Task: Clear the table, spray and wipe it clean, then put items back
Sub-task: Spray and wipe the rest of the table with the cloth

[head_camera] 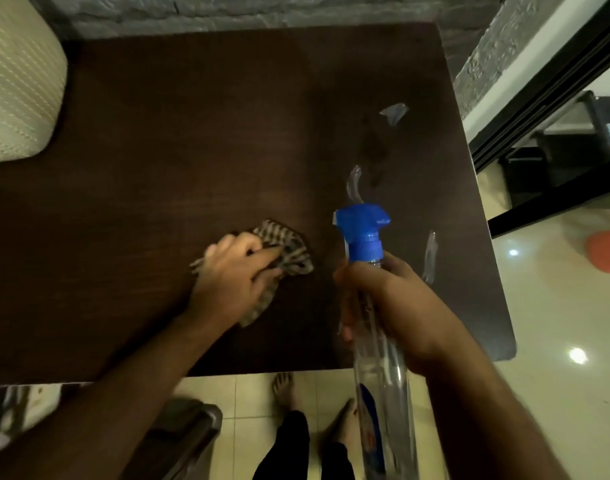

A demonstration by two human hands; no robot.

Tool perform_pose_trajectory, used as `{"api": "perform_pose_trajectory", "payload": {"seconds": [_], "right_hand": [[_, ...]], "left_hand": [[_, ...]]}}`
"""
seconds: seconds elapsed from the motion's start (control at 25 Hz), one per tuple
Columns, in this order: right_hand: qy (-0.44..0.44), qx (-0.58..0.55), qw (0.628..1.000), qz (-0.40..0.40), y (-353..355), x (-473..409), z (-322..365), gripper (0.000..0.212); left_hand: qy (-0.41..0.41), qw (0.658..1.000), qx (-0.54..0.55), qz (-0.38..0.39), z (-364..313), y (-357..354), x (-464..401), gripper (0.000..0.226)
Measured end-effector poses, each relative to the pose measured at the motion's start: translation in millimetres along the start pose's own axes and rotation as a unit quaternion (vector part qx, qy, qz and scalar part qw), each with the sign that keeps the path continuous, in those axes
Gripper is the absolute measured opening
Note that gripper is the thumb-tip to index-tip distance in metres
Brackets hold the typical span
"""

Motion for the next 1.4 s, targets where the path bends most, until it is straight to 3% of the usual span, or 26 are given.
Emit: {"api": "perform_pose_trajectory", "payload": {"seconds": [0.12,0.2,0.28,0.36,0.44,0.6,0.68,0.76,0.84,0.96,1.12,1.4], "right_hand": [[0.002,0.010,1.000,0.007,6.7,-1.5,-4.0,0.024],[-0.003,0.018,1.000,0.007,8.6,-0.8,-8.8,0.024],[-0.001,0.027,1.000,0.008,9.9,4.5,-11.5,0.024],[0.006,0.034,0.999,0.012,12.1,13.6,-10.1,0.021],[0.005,0.029,0.999,0.015,16.7,18.3,-9.7,0.019],[-0.001,0.019,1.000,0.006,27.6,22.5,-15.2,0.017],[0.003,0.025,1.000,0.011,25.6,26.3,-18.8,0.016],[0.012,0.035,0.999,0.014,25.1,29.1,-21.0,0.017],[0.009,0.040,0.999,0.024,22.4,37.8,-22.8,0.019],[0.008,0.034,0.999,0.034,21.3,44.1,-26.7,0.021],[0.011,0.061,0.998,0.023,23.8,45.4,-34.3,0.019],[-0.023,0.093,0.994,0.043,15.4,70.2,-60.2,0.022]], "left_hand": [[0.107,0.990,-0.063,-0.071,57.0,-0.2,-71.9,0.039],[0.158,0.982,-0.079,-0.069,46.4,-20.0,-123.2,0.035],[0.135,0.989,-0.056,-0.022,-3.5,-41.9,-119.1,0.033],[0.048,0.998,-0.025,0.017,-45.2,-40.7,-59.9,0.036],[0.022,1.000,0.000,0.009,-35.9,-18.4,4.1,0.039],[0.139,0.985,-0.071,-0.074,53.2,3.1,-42.5,0.037],[0.197,0.974,-0.084,-0.075,52.0,-9.1,-91.6,0.036],[0.180,0.981,-0.060,-0.050,10.7,-26.0,-94.3,0.034],[0.109,0.994,-0.030,-0.012,-31.7,-27.1,-31.0,0.034],[0.095,0.995,-0.011,-0.028,-21.7,7.2,49.5,0.041],[0.179,0.980,-0.059,-0.059,51.2,8.5,-21.4,0.041],[0.213,0.972,-0.070,-0.077,62.6,-2.9,-54.1,0.042]]}}
Point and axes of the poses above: each hand's wrist, its own x-axis away from the middle knuckle, its own y-axis out of the back of the hand, z = x × y, the point moved 7 cm from there along -x, towards the middle knuckle, and after that the axes turned 11 degrees about -z, right-handed, at the moved point
